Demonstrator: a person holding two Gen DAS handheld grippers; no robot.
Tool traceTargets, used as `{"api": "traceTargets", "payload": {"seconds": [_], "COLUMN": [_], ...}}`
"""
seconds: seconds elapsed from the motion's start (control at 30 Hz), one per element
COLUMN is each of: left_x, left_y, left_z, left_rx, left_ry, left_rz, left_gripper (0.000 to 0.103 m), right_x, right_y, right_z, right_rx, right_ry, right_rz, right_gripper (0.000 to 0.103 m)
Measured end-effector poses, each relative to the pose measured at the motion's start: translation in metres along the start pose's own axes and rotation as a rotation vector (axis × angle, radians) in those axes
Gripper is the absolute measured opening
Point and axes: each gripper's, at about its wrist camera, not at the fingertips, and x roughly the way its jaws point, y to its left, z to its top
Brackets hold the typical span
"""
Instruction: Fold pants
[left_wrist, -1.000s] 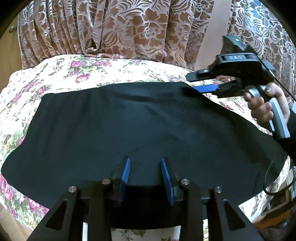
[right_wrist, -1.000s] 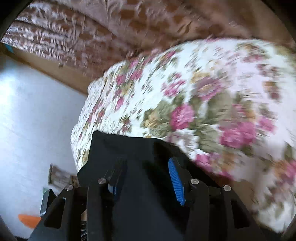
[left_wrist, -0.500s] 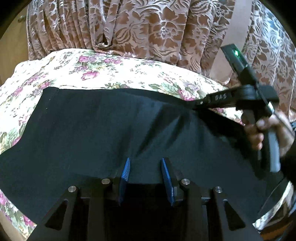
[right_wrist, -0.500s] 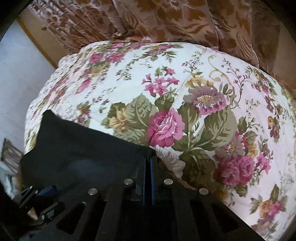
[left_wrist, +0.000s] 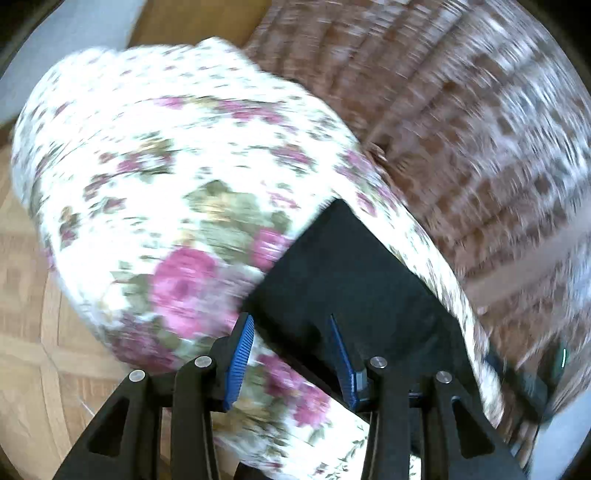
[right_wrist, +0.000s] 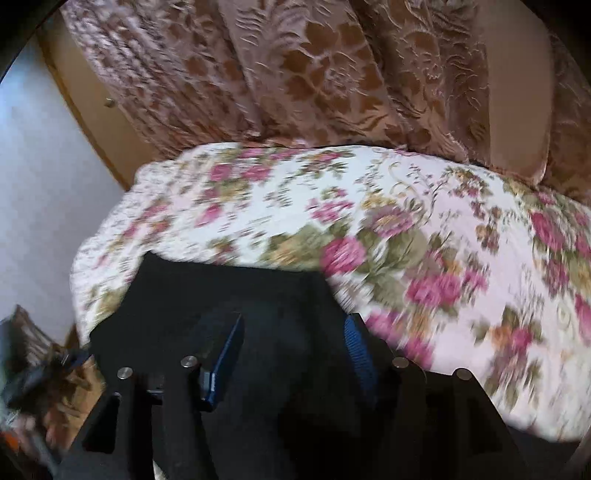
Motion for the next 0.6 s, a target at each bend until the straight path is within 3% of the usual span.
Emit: {"api": "traceTargets", "payload": {"seconds": [0.13,0.27,0.3,0.33,0.4,0.43,0.47,0.6], "left_x": [0.010,0.020,0.025,0.029,0.034,0.035,0.036,0.049], "left_y": [0.015,0.011,0.007,0.004,0.000,0.000,-0.001,-0.004], "left_z": [0.008,0.010,0.011,0.011,0.012,0.012,0.013,0.007], "left_rx": [-0.081,-0.114,-0.097,-0.074,-0.019,-0.008,0.014,0.172], "left_ry": [0.030,0.049,0.046,0.041,0.024,0.019,0.010,-0.004], "left_rz": [-0.048,-0.109,-0.090,-0.072,-0.033,-0.027,-0.008,0.193], "left_gripper": [0.042,0.040,0.035,0.020,0.017,0.011,0.010,0.009], "right_x": [-0.014,-0.018,-0.017,-0.017,-0.016,-0.014,-0.013,-0.003], "right_y": [0.025,0.036,0.036,0.037,0.035,0.033,0.031,0.023], "right_z": [-0.037,-0.073,-0.079,-0.087,-0.094,-0.097,-0.099,-0.108], "right_rx": [-0.029,-0.033,-0.027,-0.014,0.011,0.028,0.042,0.081], "right_ry": [0.012,0.040,0.046,0.052,0.055,0.059,0.064,0.090], "right_rz": [0.029,0.005,0.003,0.005,0.007,0.007,0.007,0.003], "right_gripper": [0.061,0.061,0.061,0.061,0.061,0.061,0.061,0.062]}}
